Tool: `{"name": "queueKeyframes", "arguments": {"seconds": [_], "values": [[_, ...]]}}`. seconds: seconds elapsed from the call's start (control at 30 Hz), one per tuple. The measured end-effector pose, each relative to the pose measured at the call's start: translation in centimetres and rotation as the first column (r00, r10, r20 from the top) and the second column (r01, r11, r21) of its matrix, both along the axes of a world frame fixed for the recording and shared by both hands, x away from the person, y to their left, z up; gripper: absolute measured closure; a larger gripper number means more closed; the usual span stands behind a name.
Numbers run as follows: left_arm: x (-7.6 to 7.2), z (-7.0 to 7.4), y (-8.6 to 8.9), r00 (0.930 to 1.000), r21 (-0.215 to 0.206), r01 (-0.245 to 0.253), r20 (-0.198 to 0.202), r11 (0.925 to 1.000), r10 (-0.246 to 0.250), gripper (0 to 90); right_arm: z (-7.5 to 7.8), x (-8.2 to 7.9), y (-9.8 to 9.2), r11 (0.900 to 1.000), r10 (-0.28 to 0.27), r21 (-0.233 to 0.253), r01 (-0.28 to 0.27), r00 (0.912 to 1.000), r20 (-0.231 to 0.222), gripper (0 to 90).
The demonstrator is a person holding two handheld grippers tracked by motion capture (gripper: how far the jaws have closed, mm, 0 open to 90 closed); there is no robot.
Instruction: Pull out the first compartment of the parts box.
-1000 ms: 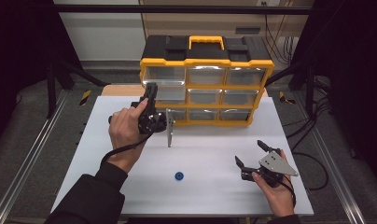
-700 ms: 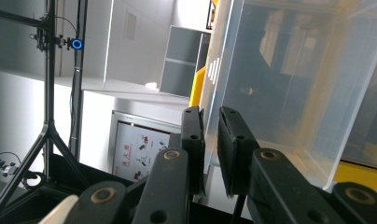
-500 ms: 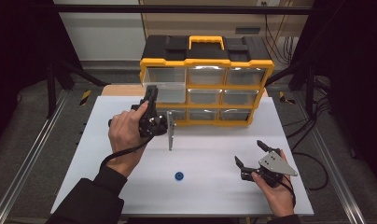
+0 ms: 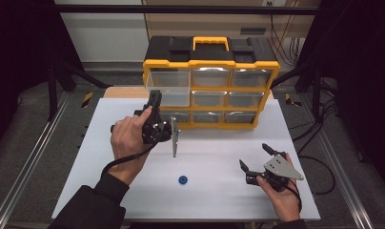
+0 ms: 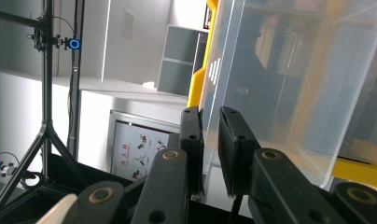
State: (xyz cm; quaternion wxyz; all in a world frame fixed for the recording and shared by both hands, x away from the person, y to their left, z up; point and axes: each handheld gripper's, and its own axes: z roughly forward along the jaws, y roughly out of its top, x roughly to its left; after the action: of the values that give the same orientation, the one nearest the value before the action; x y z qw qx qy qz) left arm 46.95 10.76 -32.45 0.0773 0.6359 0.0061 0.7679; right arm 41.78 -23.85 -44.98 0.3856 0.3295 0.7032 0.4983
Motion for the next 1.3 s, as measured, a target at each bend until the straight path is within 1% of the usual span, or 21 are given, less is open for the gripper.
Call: {"name": "queueKeyframes", "arguments": {"seconds": [0.13,0.4,0.53,0.6,0.63,0.73,0.83,0.87,0.97,1.03,1.1,1.13,1.17,1.27,1.3], "values": [[-0.1,0.1,-0.1,0.9999,-0.011,-0.004,-0.011,0.9999,0.004,79.0,0.0,0.0,0.0,1.000,0.000,-0.001,0.000,1.0000,0.000,6.6],[-0.1,0.2,-0.1,0.9998,-0.013,-0.006,-0.017,0.9999,0.005,78.8,0.0,0.0,0.0,1.000,0.000,-0.001,0.000,1.0000,0.000,6.6],[0.0,0.2,0.0,0.9999,-0.015,-0.001,-0.014,0.9999,0.000,78.1,0.0,0.0,0.0,1.000,0.001,0.000,-0.001,1.0000,-0.003,6.6],[-0.1,0.2,0.0,0.9998,-0.011,-0.002,-0.021,0.9999,0.002,76.8,0.0,0.0,0.0,1.000,0.001,0.000,-0.001,1.0000,-0.002,6.6],[-0.1,0.2,0.1,0.9996,-0.016,0.002,-0.029,0.9999,-0.002,75.4,0.0,0.0,0.0,1.000,0.002,-0.001,-0.002,1.0000,-0.003,6.6],[-0.2,0.1,0.4,0.9984,-0.057,0.014,-0.054,0.9983,-0.017,68.2,0.0,0.0,0.1,1.000,0.001,0.000,-0.001,1.0000,-0.005,6.5],[-0.5,0.2,0.9,0.9963,-0.117,0.028,-0.078,0.9928,-0.038,60.5,0.0,0.0,0.1,1.000,0.002,-0.001,-0.002,1.0000,-0.003,6.5],[-0.7,0.2,1.0,0.9954,-0.144,0.033,-0.084,0.9890,-0.046,57.0,0.0,0.0,0.1,1.000,0.002,-0.002,-0.002,1.0000,-0.002,6.5],[-1.2,0.4,1.4,0.9910,-0.193,0.040,-0.118,0.9803,-0.063,50.2,0.0,0.0,0.1,1.000,0.004,-0.006,-0.004,1.0000,-0.002,6.5],[-1.4,0.5,1.7,0.9853,-0.231,0.043,-0.151,0.9721,-0.079,43.9,-0.1,0.0,0.1,1.000,0.005,-0.008,-0.005,1.0000,-0.005,6.4],[-1.6,0.5,1.9,0.9803,-0.282,0.041,-0.174,0.9584,-0.093,38.7,-0.1,0.0,0.2,1.000,0.007,-0.009,-0.007,0.9999,-0.008,6.4],[-1.5,0.4,2.0,0.9768,-0.320,0.057,-0.178,0.9456,-0.119,34.1,-0.1,0.0,0.2,1.000,0.008,-0.010,-0.008,0.9999,-0.007,6.3],[-1.5,0.3,2.1,0.9722,-0.347,0.061,-0.192,0.9359,-0.134,31.9,-0.1,0.0,0.2,1.000,0.008,-0.011,-0.008,1.0000,-0.006,6.3],[-1.8,0.3,2.3,0.9620,-0.402,0.053,-0.225,0.9142,-0.155,27.2,-0.1,0.0,0.2,1.000,0.006,-0.009,-0.006,0.9999,-0.009,6.3],[-1.8,0.3,2.4,0.9574,-0.413,0.050,-0.239,0.9096,-0.161,25.4,-0.1,0.0,0.2,1.000,0.006,-0.010,-0.006,0.9999,-0.009,6.3]]}}
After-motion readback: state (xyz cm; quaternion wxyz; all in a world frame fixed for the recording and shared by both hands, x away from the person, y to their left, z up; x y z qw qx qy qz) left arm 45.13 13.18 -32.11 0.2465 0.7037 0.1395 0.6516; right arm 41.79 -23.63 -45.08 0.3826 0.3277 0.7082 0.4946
